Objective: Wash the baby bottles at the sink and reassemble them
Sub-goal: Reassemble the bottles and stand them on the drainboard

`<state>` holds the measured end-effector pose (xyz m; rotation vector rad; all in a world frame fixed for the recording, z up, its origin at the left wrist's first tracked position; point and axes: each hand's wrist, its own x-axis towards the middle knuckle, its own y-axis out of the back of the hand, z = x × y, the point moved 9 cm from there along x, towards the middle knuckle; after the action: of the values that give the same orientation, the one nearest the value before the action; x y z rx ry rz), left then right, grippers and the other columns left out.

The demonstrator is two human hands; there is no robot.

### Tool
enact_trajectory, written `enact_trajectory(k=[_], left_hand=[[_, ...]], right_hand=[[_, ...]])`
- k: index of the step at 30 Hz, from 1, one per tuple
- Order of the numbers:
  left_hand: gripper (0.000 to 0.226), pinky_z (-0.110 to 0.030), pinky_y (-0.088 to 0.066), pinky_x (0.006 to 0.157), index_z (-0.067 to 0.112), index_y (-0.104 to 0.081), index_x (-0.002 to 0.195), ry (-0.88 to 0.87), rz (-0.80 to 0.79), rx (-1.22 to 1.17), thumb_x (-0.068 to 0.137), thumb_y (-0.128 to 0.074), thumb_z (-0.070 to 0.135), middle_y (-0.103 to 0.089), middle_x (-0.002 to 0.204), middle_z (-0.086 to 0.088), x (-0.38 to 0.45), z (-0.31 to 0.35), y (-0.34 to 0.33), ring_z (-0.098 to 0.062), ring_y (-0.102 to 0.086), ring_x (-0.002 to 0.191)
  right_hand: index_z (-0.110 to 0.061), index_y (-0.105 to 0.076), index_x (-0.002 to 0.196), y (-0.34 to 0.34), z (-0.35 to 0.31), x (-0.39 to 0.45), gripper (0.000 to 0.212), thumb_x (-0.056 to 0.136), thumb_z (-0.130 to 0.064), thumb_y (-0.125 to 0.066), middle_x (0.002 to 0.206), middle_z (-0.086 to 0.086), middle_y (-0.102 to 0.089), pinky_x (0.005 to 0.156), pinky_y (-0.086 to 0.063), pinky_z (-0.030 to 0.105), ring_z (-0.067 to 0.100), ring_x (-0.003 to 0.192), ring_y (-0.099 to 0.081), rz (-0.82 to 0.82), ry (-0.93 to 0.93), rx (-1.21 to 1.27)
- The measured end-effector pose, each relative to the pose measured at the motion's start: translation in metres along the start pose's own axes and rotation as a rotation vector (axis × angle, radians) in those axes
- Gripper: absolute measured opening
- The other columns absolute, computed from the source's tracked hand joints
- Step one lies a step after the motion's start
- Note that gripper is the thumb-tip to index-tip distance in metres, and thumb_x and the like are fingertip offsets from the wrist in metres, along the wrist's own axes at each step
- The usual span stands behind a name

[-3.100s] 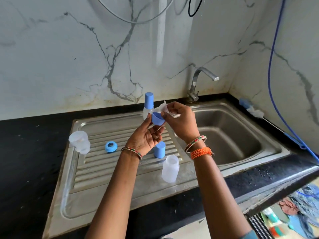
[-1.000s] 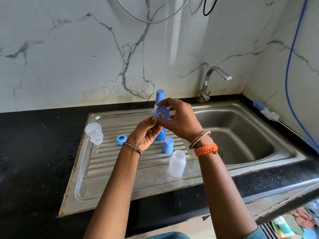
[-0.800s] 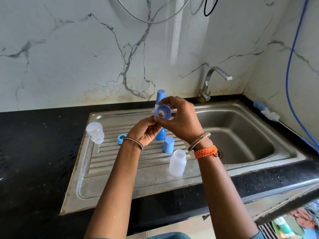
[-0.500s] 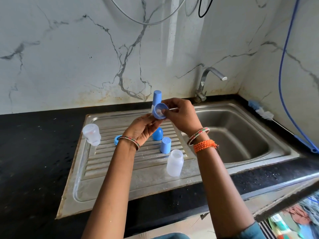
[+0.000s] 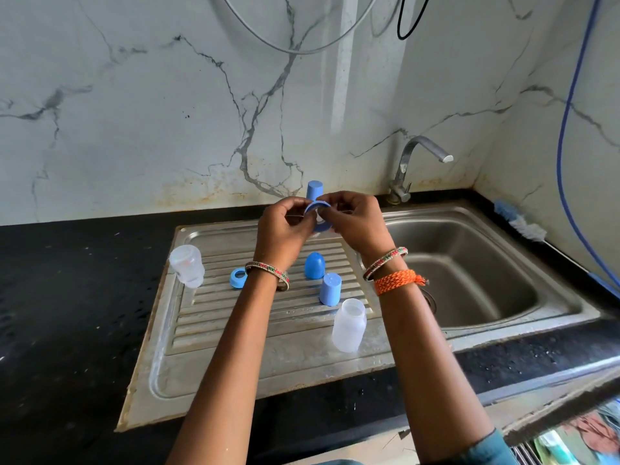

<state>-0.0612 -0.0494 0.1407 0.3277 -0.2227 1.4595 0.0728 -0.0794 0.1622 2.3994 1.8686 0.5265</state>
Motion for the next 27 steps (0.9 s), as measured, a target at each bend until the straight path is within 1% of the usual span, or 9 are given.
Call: enact_trajectory(k=[4, 7, 11, 14, 17, 19, 22, 24, 27], left_hand=[[0.007, -0.040, -0.059, 0.072, 0.011, -0.067, 0.091, 0.013, 0.114, -0.043, 0.088, -0.062, 0.006, -0.068, 0.083, -0.006, 0.002, 0.006, 0.012, -0.021, -0.067, 0.081], [0.009, -0.042, -0.059, 0.072, 0.006, -0.069, 0.093, 0.007, 0.144, -0.031, 0.089, -0.062, 0.012, -0.069, 0.084, -0.011, 0.004, 0.010, 0.017, -0.021, -0.069, 0.080], [0.009, -0.039, -0.059, 0.069, 0.002, -0.066, 0.089, -0.006, 0.189, 0.056, 0.089, -0.060, 0.009, -0.065, 0.074, -0.006, 0.004, 0.016, 0.018, -0.011, -0.064, 0.063], [0.009, -0.028, -0.053, 0.066, 0.001, -0.065, 0.088, -0.037, 0.267, 0.148, 0.088, -0.059, 0.008, -0.065, 0.077, -0.009, 0.000, 0.020, 0.018, -0.021, -0.063, 0.069], [0.009, -0.004, -0.039, 0.057, 0.000, -0.065, 0.089, -0.055, 0.360, 0.215, 0.087, -0.060, 0.007, -0.066, 0.081, -0.008, -0.005, 0.020, 0.023, -0.013, -0.057, 0.069], [0.009, -0.002, -0.039, 0.059, 0.000, -0.066, 0.092, -0.080, 0.369, 0.226, 0.087, -0.060, 0.005, -0.066, 0.084, -0.007, -0.007, 0.020, 0.025, -0.011, -0.057, 0.073], [0.011, -0.003, -0.042, 0.064, 0.002, -0.069, 0.094, -0.098, 0.344, 0.221, 0.086, -0.062, 0.005, -0.068, 0.088, -0.005, -0.004, 0.020, 0.027, -0.012, -0.061, 0.079], [0.012, -0.007, -0.047, 0.069, 0.003, -0.071, 0.095, -0.081, 0.288, 0.202, 0.085, -0.064, 0.006, -0.069, 0.089, -0.004, 0.001, 0.018, 0.025, -0.014, -0.064, 0.082], [0.019, -0.028, -0.055, 0.079, 0.001, -0.071, 0.100, -0.024, 0.156, 0.144, 0.082, -0.066, 0.004, -0.071, 0.094, -0.009, 0.007, 0.011, 0.014, -0.020, -0.067, 0.088]], right_hand=[[-0.013, -0.069, 0.094, -0.008, -0.005, 0.003, 0.018, 0.090, -0.001, -0.057, 0.091, 0.014, -0.069, 0.080, -0.056, 0.031, 0.018, 0.083, -0.065, -0.092, -0.012, 0.142], [-0.005, -0.071, 0.099, -0.010, -0.006, 0.005, 0.018, 0.089, 0.000, -0.057, 0.089, 0.013, -0.070, 0.076, -0.058, 0.027, 0.018, 0.080, -0.069, -0.072, -0.016, 0.184], [-0.009, -0.074, 0.092, -0.006, -0.009, 0.008, 0.011, 0.085, -0.008, -0.065, 0.074, 0.002, -0.070, 0.067, -0.054, 0.025, 0.010, 0.068, -0.065, 0.076, 0.065, -0.013], [-0.008, -0.074, 0.090, -0.009, -0.007, 0.007, 0.011, 0.083, -0.007, -0.066, 0.072, 0.005, -0.069, 0.065, -0.055, 0.032, 0.015, 0.065, -0.064, 0.143, 0.063, -0.039], [-0.005, -0.073, 0.094, -0.016, -0.004, 0.007, 0.012, 0.085, -0.005, -0.065, 0.079, 0.012, -0.070, 0.071, -0.058, 0.034, 0.023, 0.073, -0.066, 0.114, 0.036, -0.031], [-0.007, -0.073, 0.096, -0.020, -0.001, 0.008, 0.013, 0.086, -0.004, -0.065, 0.087, 0.018, -0.071, 0.075, -0.059, 0.035, 0.026, 0.079, -0.068, 0.028, -0.005, 0.016], [-0.011, -0.073, 0.094, -0.021, 0.001, 0.010, 0.019, 0.081, 0.001, -0.067, 0.085, 0.017, -0.071, 0.077, -0.059, 0.037, 0.025, 0.078, -0.068, -0.054, -0.055, 0.041], [-0.012, -0.073, 0.092, -0.015, 0.001, 0.013, 0.021, 0.076, 0.002, -0.070, 0.084, 0.013, -0.071, 0.078, -0.059, 0.041, 0.029, 0.081, -0.069, -0.007, -0.046, -0.013], [-0.011, -0.074, 0.088, -0.005, -0.002, 0.014, 0.021, 0.071, 0.002, -0.072, 0.083, 0.009, -0.072, 0.078, -0.058, 0.044, 0.027, 0.084, -0.069, 0.115, -0.007, -0.080]])
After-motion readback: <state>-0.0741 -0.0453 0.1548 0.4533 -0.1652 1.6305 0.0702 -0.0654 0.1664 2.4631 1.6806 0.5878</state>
